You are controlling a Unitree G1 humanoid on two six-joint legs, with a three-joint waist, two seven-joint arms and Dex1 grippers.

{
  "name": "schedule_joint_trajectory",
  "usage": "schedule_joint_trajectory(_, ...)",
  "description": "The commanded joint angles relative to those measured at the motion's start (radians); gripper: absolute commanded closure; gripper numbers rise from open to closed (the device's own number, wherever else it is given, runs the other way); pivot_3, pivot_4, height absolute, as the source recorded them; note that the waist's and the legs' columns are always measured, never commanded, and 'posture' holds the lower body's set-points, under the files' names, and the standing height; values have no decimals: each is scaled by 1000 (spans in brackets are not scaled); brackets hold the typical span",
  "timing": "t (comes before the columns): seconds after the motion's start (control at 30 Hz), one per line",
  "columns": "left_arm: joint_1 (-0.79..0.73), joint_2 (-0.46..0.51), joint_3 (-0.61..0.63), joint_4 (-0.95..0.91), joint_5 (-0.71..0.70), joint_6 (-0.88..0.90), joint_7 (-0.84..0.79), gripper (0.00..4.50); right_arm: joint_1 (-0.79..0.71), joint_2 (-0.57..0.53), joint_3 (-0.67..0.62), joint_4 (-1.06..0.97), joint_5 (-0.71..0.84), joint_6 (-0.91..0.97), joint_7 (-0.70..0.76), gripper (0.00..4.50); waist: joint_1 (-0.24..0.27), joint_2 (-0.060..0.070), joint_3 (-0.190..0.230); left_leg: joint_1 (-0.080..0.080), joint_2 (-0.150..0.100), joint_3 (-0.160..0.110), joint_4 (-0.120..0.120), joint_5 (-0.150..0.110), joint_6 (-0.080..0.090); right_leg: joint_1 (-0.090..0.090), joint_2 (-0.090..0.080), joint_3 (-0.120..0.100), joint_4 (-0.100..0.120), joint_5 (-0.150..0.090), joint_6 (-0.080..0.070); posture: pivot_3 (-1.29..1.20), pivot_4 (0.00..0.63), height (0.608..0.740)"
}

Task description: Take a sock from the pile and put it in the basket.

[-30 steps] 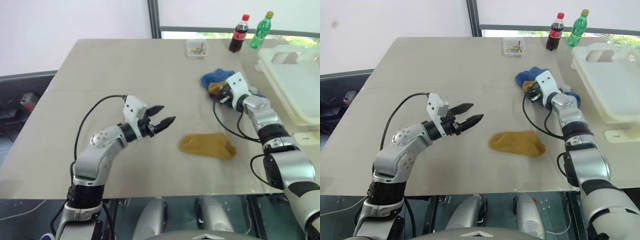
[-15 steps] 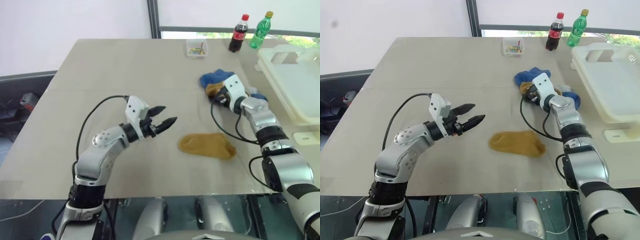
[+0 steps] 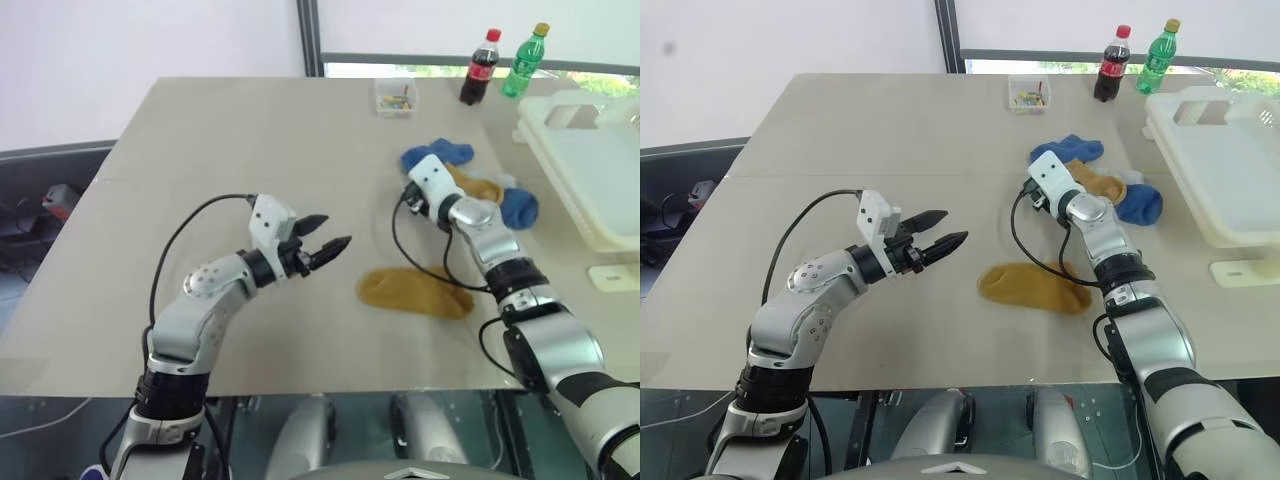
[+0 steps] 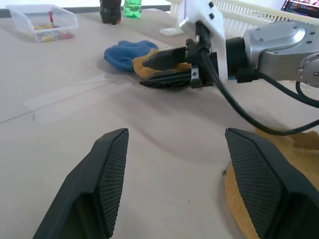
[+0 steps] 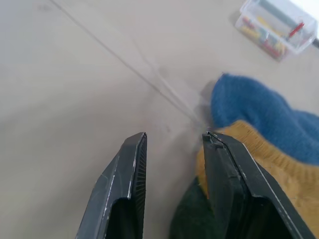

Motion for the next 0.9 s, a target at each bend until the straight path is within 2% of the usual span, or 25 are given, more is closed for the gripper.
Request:
schedule_joint_trajectory(0.03,5,9,9,-50,-7,-13,6,1188,-58,2,-13,76,-19,-35,-79,2671,-1,0,0,0,0,0,0,0,0,0,0,0,0,0,0,0,150,740)
schedule_joint_trajectory(0.33,19,18,18,-70,-15,-5,21,1188,-100,24,-31,164,-13,-64,-128,2671,-2,0,0,0,0,0,0,0,0,0,0,0,0,0,0,0,150,740)
schedule_joint_trajectory(0.47,20,20,18,-70,-16,-7,26,1188,-112,35,-47,174,3,-65,-127,3900,-2,0,0,1,0,0,0,0,0,0,1,0,0,0,0,0,150,740)
schedule_joint_trajectory(0.5,20,20,18,-70,-16,-7,27,1188,-114,37,-52,173,9,-62,-124,4436,-2,0,0,1,0,0,0,0,0,0,1,1,0,0,0,0,150,740)
schedule_joint_trajectory(0.77,24,19,14,-75,-17,-7,28,1188,-123,47,-77,158,33,-39,-108,4436,-3,0,0,0,0,0,-1,0,1,0,1,1,0,0,0,0,150,740)
schedule_joint_trajectory(0.9,28,17,13,-78,-18,-5,29,1188,-111,56,-103,98,76,-4,-56,4436,-3,0,0,0,0,0,-1,-1,2,0,1,1,0,0,0,0,150,740)
